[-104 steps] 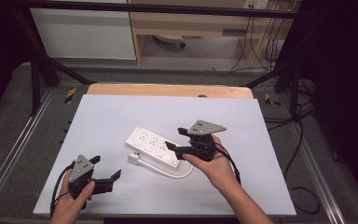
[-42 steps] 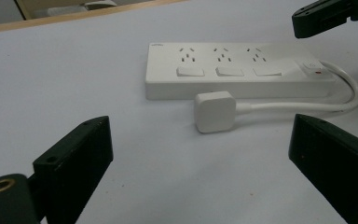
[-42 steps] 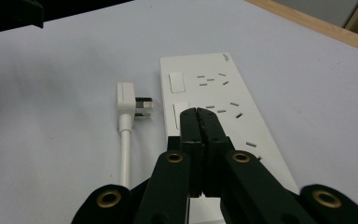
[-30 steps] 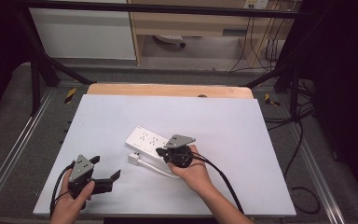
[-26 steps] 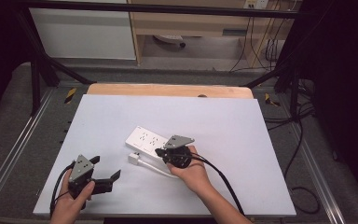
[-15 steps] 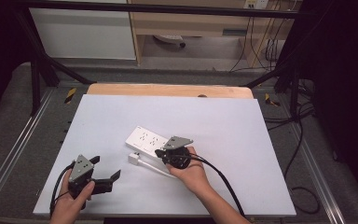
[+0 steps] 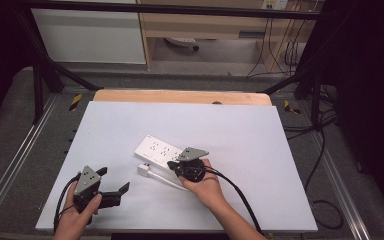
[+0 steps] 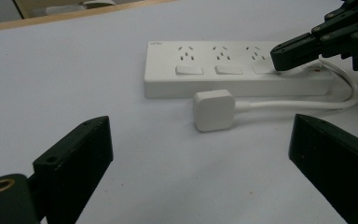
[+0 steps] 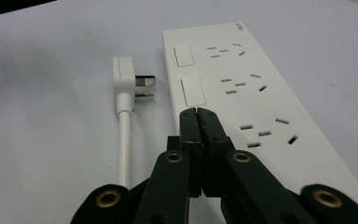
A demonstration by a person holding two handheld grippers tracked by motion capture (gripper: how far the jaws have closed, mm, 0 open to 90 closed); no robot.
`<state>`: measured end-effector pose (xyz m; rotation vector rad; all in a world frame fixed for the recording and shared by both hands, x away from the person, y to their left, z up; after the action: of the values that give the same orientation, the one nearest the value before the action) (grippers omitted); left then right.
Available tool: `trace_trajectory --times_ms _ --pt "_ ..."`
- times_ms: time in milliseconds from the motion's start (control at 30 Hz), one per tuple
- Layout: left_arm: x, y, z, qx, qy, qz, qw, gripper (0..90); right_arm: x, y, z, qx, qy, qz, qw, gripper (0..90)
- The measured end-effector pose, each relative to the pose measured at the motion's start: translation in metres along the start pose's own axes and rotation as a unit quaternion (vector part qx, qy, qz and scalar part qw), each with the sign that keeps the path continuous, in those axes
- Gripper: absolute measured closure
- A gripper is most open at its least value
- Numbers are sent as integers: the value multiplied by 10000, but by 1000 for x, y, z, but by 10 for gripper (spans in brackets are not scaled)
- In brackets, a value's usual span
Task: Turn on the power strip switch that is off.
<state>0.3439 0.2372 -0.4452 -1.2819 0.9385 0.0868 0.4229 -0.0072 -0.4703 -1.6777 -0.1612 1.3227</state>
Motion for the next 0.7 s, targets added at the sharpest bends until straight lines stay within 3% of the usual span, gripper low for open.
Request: trace_trajectory --times_ms 700 --pt "0 0 0 18 -1 8 10000 63 2 6 -3 93 33 -136 9999 900"
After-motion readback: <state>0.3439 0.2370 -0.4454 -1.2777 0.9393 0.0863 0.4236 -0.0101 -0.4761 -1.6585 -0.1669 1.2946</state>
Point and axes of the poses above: each handheld gripper's, and its own axes: x roughly forward along the jaws, y roughly out of its underside, z roughly to its left, the point moved 5 cm from there along x, roughly forward along the jaws, and after that the axes turned 12 degrees about z, right-handed, at the moved point
